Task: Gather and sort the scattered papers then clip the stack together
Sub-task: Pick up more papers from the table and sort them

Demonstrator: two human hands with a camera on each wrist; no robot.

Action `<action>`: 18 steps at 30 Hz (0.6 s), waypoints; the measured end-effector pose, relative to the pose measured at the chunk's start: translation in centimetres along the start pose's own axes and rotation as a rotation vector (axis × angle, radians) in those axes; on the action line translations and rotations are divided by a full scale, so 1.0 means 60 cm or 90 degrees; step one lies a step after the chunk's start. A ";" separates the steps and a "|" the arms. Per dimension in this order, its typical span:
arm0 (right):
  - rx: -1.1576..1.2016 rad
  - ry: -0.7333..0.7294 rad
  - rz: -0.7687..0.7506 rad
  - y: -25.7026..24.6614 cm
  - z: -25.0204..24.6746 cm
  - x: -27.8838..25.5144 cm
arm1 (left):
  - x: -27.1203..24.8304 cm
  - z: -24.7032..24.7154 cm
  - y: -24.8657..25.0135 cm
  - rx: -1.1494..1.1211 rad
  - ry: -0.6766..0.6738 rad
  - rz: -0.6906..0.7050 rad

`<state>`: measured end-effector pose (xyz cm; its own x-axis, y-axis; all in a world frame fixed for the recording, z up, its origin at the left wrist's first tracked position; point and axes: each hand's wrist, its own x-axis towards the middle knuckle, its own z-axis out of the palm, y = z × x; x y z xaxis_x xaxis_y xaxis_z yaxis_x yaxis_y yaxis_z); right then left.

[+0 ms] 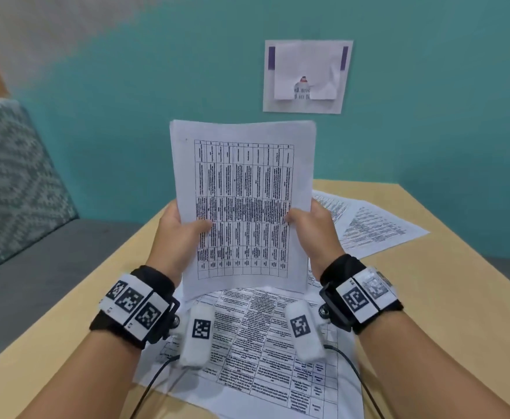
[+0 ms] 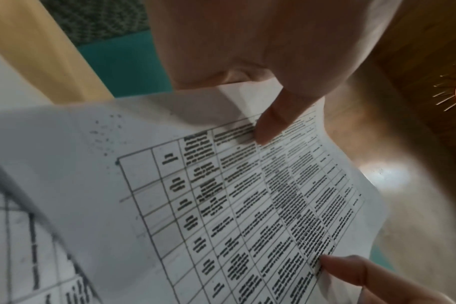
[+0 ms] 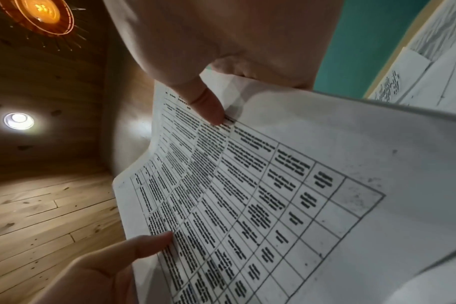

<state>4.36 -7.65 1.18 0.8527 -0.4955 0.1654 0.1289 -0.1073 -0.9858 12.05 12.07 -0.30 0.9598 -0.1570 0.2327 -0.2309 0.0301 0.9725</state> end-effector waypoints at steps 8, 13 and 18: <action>-0.013 0.075 0.060 -0.031 -0.088 0.029 | 0.044 -0.045 -0.031 -0.117 0.147 -0.081; -0.219 -0.012 0.259 -0.010 -0.130 0.026 | 0.069 -0.071 -0.075 -0.183 0.207 -0.307; -0.692 -0.169 0.418 -0.036 -0.113 -0.007 | 0.074 -0.074 -0.102 -0.177 0.208 -0.356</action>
<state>0.30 -13.03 3.41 0.6895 -0.5499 -0.4713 -0.7163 -0.6140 -0.3315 18.47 15.58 -5.20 0.9314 0.0802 -0.3550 0.3191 0.2891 0.9026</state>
